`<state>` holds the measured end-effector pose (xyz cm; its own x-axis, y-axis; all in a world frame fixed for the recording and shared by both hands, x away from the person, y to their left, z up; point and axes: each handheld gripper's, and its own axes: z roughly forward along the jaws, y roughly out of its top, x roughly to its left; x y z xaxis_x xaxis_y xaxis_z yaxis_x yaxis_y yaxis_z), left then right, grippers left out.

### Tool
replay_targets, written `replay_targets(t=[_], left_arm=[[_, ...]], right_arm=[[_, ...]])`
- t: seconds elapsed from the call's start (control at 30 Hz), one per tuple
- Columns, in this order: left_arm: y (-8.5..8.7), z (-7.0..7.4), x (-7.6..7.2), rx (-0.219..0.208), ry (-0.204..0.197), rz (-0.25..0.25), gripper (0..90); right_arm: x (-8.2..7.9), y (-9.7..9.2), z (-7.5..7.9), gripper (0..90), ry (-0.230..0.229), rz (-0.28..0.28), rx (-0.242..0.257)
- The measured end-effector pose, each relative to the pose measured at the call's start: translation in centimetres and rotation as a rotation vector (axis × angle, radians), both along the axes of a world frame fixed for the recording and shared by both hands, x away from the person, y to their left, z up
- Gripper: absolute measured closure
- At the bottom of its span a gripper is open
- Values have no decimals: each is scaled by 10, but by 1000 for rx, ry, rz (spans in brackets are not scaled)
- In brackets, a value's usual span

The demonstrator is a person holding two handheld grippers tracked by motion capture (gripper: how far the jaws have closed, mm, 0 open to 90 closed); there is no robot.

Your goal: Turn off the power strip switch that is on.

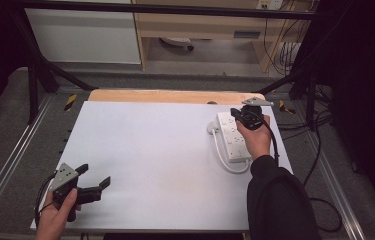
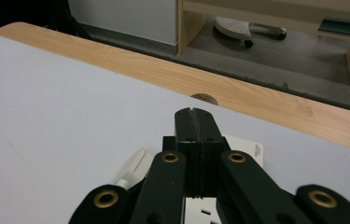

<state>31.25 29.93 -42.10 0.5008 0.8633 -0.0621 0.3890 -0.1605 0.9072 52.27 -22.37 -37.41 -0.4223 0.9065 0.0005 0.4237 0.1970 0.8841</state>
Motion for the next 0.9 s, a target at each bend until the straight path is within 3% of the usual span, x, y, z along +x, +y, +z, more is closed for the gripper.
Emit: replay_targets(t=[0.17,0.63,0.9], left_arm=[[0,-1,0,15,3,9,59],[-2,-2,0,47,11,-6,58],[-2,-4,1,42,29,-2,59]], right_arm=[[6,3,-6,900,29,9,-49],[11,10,-15,900,68,15,-61],[13,17,-28,900,102,23,-73]])
